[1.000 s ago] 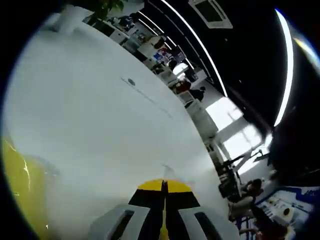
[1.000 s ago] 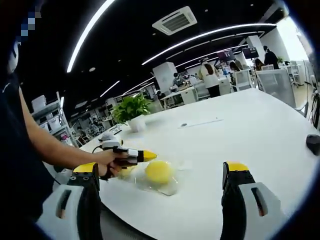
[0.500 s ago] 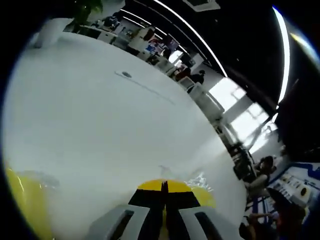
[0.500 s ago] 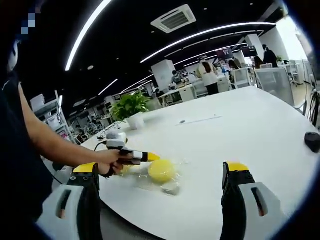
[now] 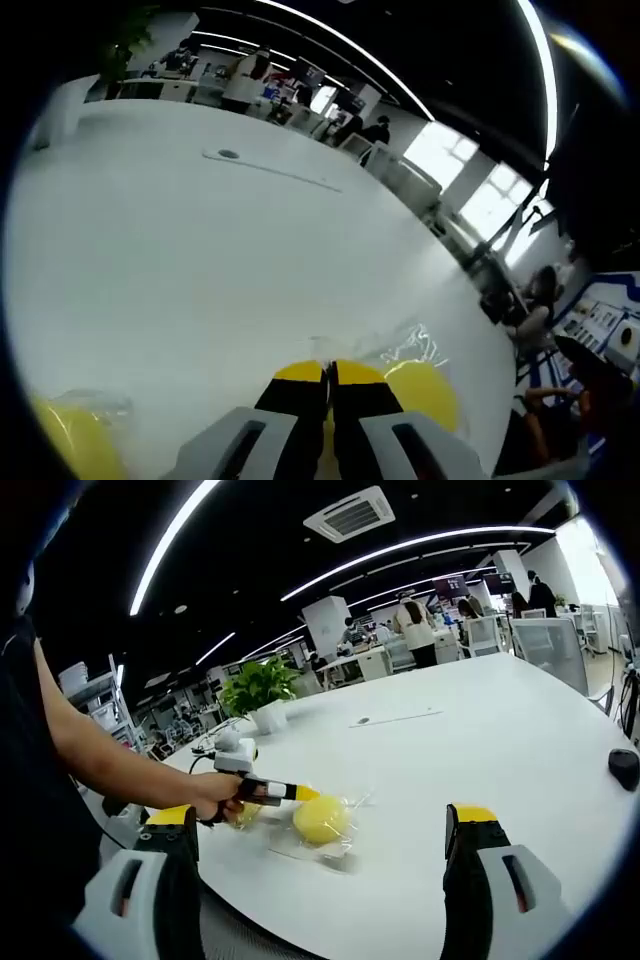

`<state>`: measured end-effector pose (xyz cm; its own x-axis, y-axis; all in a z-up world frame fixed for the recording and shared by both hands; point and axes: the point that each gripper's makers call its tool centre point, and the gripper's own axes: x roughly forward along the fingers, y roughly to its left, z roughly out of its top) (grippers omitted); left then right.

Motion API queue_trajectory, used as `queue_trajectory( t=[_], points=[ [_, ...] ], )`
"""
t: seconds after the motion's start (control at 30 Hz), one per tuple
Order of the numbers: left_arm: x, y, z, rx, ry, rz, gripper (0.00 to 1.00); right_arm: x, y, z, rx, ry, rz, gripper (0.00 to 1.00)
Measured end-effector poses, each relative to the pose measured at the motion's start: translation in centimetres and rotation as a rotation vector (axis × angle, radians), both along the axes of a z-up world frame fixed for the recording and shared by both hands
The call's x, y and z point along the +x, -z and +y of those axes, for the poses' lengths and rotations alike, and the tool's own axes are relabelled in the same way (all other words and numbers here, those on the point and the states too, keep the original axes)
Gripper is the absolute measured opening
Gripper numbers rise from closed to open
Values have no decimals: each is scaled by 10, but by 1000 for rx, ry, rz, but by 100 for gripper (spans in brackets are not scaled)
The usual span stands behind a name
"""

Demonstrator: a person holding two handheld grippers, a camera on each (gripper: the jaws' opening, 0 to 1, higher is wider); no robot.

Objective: Compare the silicone blocks by pressing each to a similar depth, holding the contact briefly, and releasing to observe deformation and rebound differences across the visible hardness samples.

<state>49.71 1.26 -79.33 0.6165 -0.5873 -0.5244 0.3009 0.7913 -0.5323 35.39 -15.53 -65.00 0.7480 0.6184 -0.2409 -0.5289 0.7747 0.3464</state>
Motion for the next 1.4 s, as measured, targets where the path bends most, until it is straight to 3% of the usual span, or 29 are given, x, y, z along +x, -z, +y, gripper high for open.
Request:
queue_trajectory(
  t=[0.27, 0.33, 0.47, 0.57, 0.67, 0.77, 0.83, 0.97, 1.17, 1.23, 1.4],
  points=[
    [0, -6, -1, -26, 24, -14, 2, -3, 3, -2, 8, 3, 13, 96],
    [-2, -9, -1, -27, 37, -18, 7, -1, 3, -3, 11, 8, 11, 96],
    [1, -34, 0, -15, 93, -133, 27, 1, 5, -3, 10, 10, 15, 96],
    [2, -60, 2, -49, 138, -220, 28, 2, 8, 0, 2, -4, 20, 96],
    [0, -76, 11, -37, 171, -246, 36, 5, 9, 2, -5, -11, 23, 96],
    [-2, -93, 22, 8, 214, -318, 52, 9, 7, 3, -12, -16, 17, 96],
    [-6, -102, 34, 59, 236, -355, 66, 11, 7, 4, -22, -19, 13, 96],
    [-15, -116, 64, 146, 266, -422, 74, 16, 6, 9, -37, -35, 3, 96],
    [-27, -129, 107, 140, 225, -421, 88, 21, 11, 15, -79, -53, -4, 96],
    [-34, -131, 123, 146, 213, -429, 88, 23, 13, 16, -112, -56, -9, 96],
    [-49, -127, 164, 173, 123, -439, 98, 27, 15, 20, -105, -52, -6, 96]
  ],
)
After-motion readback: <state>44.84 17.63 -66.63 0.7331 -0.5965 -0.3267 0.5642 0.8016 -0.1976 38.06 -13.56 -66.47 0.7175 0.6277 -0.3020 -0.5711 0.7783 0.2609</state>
